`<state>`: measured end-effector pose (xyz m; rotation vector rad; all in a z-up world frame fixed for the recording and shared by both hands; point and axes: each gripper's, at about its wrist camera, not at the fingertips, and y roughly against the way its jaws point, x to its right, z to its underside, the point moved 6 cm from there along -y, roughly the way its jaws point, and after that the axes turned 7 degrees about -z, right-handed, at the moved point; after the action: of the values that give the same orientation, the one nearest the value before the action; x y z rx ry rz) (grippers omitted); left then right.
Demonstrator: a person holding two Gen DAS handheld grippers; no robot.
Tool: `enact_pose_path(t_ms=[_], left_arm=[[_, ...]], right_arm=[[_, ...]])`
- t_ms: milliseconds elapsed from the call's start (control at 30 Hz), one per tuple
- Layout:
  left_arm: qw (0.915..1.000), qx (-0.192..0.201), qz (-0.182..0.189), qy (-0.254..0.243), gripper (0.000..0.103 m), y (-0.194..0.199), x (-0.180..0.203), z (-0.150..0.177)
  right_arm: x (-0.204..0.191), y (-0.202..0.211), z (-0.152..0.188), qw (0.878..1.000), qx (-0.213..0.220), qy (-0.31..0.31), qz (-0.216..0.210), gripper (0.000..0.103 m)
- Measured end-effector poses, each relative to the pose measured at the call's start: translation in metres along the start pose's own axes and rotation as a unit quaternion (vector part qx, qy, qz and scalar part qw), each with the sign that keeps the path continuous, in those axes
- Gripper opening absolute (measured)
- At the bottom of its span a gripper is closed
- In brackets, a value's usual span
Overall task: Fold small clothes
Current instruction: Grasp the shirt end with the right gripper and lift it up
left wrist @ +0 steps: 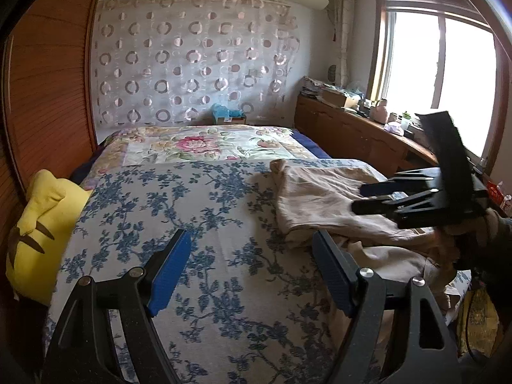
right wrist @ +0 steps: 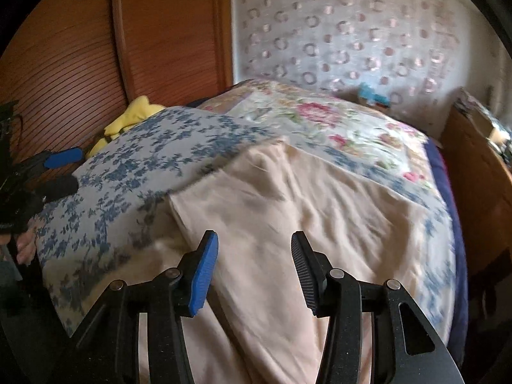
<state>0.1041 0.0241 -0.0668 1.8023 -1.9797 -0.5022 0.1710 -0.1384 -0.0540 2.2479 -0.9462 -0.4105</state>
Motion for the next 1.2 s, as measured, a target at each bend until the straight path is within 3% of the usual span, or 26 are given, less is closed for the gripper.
enact_pose_path(t_ms=[333,667,767,867,1000,1200], left_arm=[[0.9999,-0.003,-0.009,0.009,0.079,0.001,-0.017,0.006],[0.9999,-0.004,-0.007,0.011,0.079,0.001,-0.021,0.008],[0.9999,-0.008,-0.004,0.009,0.079,0.0,-0.019,0.011],[0.9999,-0.011,-0.001,0.003,0.079,-0.002,-0.014,0.014],[0.9999,-0.016,0.005,-0.002,0.079,-0.005,-0.006,0.017],[0.9997,-0.021,0.013,-0.007,0.079,-0.007,0.002,0.021]], right_arm=[[-0.032,-0.072,-0.021,0.996,-0.057,0.046,-0.059,0.049],[-0.034,-0.108,-0.018,0.992,-0.099,0.066,-0.044,0.049],[-0.037,-0.114,-0.018,0.992,-0.091,0.073,-0.042,0.049],[-0.038,-0.114,-0.019,0.993,-0.084,0.084,-0.025,0.015],[-0.021,-0.087,-0.033,0.996,-0.048,0.065,-0.033,0.012],[0.043,-0.03,-0.061,0.997,0.012,0.05,0.055,0.012]])
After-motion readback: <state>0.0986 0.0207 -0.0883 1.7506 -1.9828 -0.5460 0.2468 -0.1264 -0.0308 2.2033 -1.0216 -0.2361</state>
